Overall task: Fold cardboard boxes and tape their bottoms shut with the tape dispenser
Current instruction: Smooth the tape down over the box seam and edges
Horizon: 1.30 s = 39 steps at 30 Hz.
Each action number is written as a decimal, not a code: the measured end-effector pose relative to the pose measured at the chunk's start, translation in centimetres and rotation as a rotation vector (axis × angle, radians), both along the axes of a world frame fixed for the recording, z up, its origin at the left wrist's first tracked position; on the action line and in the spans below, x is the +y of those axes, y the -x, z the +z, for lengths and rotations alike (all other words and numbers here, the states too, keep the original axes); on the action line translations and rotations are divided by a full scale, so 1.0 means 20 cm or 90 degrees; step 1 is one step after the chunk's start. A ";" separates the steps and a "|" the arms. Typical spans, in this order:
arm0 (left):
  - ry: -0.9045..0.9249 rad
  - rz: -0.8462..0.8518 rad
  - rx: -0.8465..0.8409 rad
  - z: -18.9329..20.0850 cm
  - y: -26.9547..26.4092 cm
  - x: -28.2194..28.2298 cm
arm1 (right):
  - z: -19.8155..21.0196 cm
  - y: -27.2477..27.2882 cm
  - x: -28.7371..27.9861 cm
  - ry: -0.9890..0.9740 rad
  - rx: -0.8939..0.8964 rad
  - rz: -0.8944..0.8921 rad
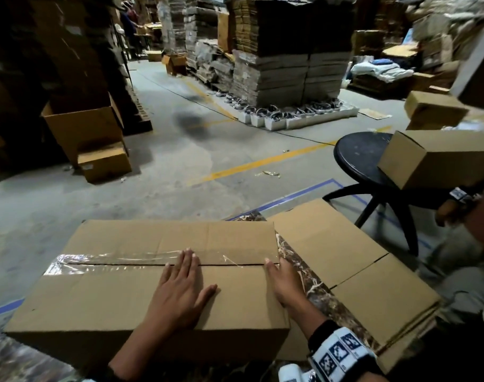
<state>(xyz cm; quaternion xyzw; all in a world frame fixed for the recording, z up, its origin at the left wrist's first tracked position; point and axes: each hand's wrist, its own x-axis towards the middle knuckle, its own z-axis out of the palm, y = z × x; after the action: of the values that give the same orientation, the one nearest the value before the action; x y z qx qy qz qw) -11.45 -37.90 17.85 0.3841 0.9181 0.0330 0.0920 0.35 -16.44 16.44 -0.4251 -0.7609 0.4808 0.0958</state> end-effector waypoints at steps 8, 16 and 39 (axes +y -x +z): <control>0.012 -0.031 -0.005 0.05 -0.18 0.24 | 0.10 -0.07 0.08 0.291 -0.088 0.086; 0.000 -0.004 0.019 0.03 -0.25 0.28 | 0.12 0.05 0.02 -0.021 -0.046 0.076; 0.013 0.029 0.021 0.01 -0.38 0.47 | 0.07 -0.03 0.16 -0.056 0.007 0.121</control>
<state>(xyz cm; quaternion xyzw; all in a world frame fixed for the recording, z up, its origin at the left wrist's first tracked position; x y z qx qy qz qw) -3.88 -28.60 18.11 0.3626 0.9283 0.0195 0.0804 0.90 -13.24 17.93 -0.3434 -0.8177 0.4563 0.0726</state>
